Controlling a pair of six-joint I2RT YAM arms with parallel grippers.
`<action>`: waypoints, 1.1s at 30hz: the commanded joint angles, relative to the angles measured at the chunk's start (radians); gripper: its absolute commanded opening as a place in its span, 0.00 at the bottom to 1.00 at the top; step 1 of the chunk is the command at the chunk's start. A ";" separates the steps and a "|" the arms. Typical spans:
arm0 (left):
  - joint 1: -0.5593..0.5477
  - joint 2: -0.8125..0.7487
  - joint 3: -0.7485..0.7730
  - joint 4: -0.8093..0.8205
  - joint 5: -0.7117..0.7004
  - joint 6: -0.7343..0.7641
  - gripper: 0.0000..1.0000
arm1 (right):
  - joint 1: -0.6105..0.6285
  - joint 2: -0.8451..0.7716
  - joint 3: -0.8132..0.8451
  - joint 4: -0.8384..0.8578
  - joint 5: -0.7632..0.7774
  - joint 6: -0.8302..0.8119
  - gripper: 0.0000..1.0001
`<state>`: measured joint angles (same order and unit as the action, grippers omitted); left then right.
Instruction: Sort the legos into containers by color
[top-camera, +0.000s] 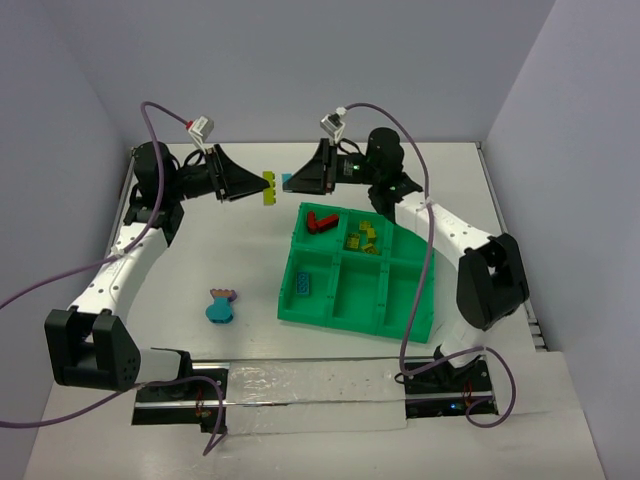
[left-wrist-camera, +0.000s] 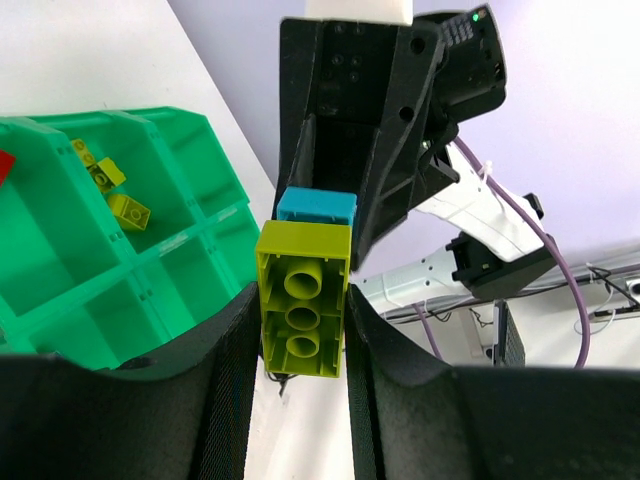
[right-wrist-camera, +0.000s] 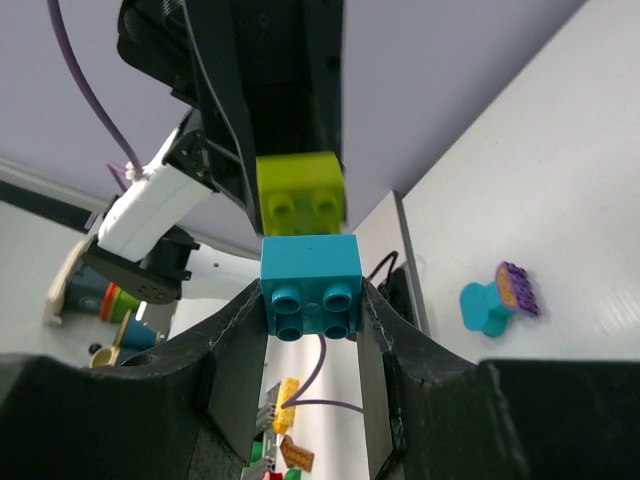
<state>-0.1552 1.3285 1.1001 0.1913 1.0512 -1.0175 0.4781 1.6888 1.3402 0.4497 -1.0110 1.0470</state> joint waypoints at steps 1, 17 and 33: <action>0.008 -0.035 0.064 0.002 -0.009 0.029 0.00 | -0.063 -0.100 -0.083 0.025 -0.008 -0.044 0.00; -0.281 0.157 0.301 -0.432 -0.323 0.300 0.00 | -0.264 -0.544 -0.206 -0.891 0.710 -0.581 0.00; -0.589 0.731 0.743 -0.641 -0.839 0.273 0.00 | -0.321 -0.876 -0.346 -1.104 1.072 -0.643 0.00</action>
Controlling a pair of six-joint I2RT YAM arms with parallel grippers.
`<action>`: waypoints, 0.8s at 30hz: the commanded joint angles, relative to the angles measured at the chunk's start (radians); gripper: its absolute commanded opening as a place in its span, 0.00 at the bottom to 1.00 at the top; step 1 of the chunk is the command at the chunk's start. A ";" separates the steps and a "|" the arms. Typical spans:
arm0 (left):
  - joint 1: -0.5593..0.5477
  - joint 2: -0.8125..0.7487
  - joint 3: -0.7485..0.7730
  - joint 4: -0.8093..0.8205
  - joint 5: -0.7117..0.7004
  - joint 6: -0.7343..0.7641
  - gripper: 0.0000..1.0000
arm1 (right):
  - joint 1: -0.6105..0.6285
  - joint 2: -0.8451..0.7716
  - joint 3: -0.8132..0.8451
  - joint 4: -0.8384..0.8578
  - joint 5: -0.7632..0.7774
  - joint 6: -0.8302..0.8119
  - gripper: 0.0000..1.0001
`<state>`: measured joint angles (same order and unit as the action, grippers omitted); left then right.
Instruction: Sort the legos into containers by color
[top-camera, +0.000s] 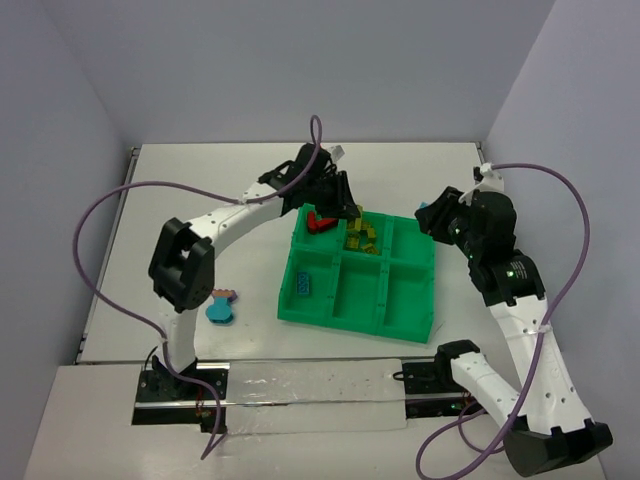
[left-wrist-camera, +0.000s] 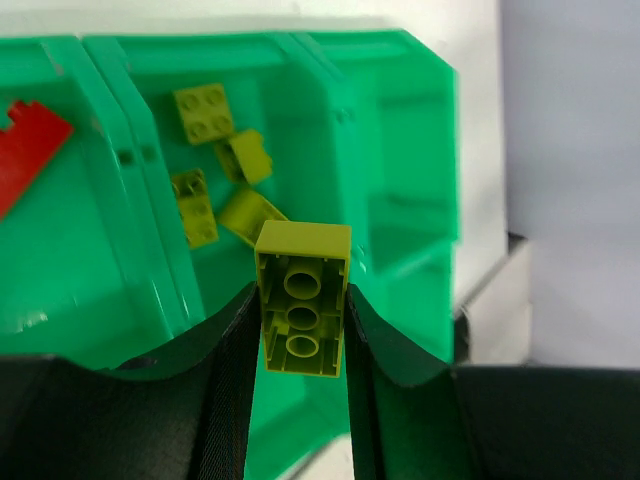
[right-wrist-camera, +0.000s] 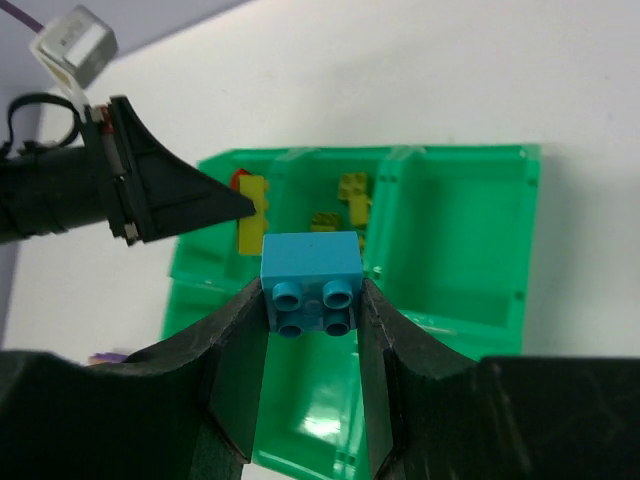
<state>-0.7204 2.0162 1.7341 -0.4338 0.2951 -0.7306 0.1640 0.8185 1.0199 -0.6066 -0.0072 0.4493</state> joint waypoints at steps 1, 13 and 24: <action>-0.029 0.071 0.134 -0.028 -0.092 -0.012 0.00 | -0.008 -0.012 -0.034 -0.043 0.058 -0.050 0.00; -0.042 0.128 0.181 -0.106 -0.161 0.000 0.76 | -0.008 0.005 -0.106 0.020 -0.002 -0.033 0.00; -0.031 -0.078 0.225 -0.256 -0.287 0.068 0.81 | 0.054 0.053 -0.132 0.124 -0.232 -0.014 0.00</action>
<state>-0.7576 2.1425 1.9179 -0.6199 0.1108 -0.7134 0.1684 0.8584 0.9019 -0.5837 -0.1140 0.4254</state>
